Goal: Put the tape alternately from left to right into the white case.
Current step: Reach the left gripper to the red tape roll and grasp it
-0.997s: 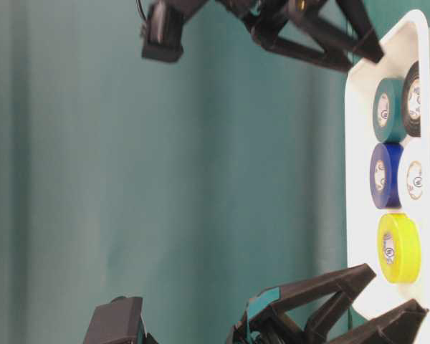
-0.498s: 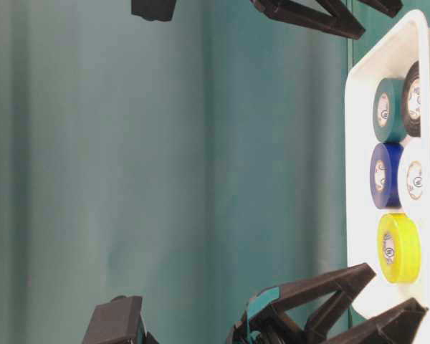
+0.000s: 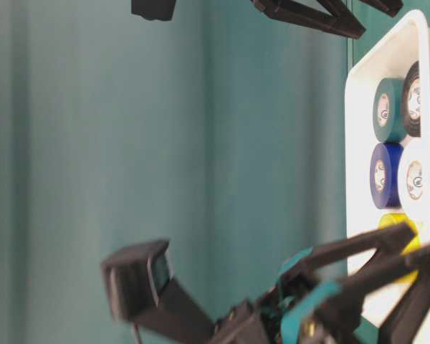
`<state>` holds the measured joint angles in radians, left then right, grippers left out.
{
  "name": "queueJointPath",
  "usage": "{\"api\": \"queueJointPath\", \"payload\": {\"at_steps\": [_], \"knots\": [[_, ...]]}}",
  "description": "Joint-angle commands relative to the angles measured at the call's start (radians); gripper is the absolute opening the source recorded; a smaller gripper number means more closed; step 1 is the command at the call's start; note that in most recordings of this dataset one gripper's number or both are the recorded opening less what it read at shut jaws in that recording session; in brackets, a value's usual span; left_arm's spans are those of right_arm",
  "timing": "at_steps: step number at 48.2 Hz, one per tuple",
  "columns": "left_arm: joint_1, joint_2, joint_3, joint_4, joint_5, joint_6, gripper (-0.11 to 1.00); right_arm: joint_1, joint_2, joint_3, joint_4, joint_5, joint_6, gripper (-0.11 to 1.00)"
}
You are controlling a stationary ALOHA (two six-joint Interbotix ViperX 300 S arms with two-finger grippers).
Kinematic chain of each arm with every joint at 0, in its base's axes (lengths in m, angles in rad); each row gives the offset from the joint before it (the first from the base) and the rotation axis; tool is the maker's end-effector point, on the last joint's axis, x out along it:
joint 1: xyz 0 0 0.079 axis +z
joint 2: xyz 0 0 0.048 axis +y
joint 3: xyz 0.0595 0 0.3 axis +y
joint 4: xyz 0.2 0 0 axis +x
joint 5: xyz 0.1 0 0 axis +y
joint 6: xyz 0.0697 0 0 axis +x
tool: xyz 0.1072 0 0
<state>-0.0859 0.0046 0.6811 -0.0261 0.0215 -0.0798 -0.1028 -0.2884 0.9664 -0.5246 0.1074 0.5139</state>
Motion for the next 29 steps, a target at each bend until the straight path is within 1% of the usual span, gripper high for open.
{"api": "queueJointPath", "payload": {"at_steps": [1,5,12,29], "knots": [[-0.009,0.017,-0.060,-0.002,-0.002,-0.055,0.99,0.003,-0.014,-0.008,-0.002,-0.006,0.000,0.92],[-0.012,0.041,-0.089,-0.002,-0.002,-0.114,0.99,0.005,-0.014,-0.005,-0.002,-0.006,0.000,0.92],[-0.020,0.081,-0.126,-0.002,0.018,-0.178,0.99,0.003,-0.014,0.002,0.000,-0.006,0.000,0.92],[-0.029,0.179,-0.225,-0.002,0.057,-0.255,0.99,0.003,-0.014,0.011,0.000,-0.006,-0.002,0.92]]}}
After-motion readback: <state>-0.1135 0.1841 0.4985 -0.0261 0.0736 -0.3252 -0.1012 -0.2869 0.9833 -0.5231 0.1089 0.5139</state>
